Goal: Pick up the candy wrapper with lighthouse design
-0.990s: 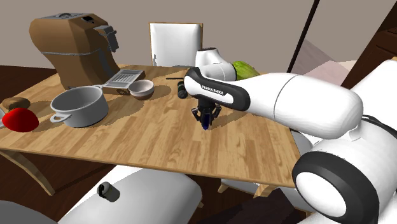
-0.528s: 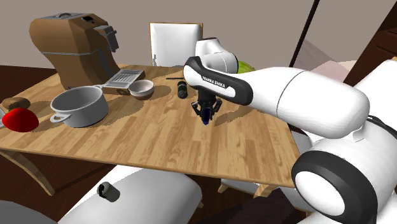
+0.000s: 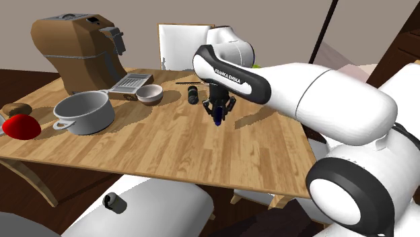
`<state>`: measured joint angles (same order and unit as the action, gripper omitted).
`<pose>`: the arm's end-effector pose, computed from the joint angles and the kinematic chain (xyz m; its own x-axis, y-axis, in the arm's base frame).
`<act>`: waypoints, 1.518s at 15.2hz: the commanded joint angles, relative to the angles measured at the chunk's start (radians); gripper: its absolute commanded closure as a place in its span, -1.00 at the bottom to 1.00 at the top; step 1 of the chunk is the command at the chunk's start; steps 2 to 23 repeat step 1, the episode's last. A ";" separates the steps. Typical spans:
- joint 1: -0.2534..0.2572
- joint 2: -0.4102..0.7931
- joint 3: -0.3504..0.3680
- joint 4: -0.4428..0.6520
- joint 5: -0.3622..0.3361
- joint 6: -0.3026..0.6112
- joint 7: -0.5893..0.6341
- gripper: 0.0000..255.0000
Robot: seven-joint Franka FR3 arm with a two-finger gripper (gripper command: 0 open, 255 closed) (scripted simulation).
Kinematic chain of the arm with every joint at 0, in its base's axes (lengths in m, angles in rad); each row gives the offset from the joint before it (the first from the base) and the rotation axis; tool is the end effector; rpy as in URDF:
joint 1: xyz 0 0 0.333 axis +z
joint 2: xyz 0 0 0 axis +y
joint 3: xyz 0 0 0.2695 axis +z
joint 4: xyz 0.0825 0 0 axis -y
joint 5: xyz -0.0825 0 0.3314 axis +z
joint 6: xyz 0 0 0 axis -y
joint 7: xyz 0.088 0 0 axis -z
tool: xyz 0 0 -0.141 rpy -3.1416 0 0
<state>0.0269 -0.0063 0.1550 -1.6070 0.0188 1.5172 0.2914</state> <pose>0.4818 0.0916 0.5277 0.9904 -0.1090 -0.0851 -0.1088 -0.9940 0.0069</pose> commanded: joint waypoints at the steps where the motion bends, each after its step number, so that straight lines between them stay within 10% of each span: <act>1: 0.000 0.003 0.000 0.012 0.000 -0.009 0.001 1.00; 23: 0.000 0.003 0.000 0.012 0.000 -0.009 0.001 1.00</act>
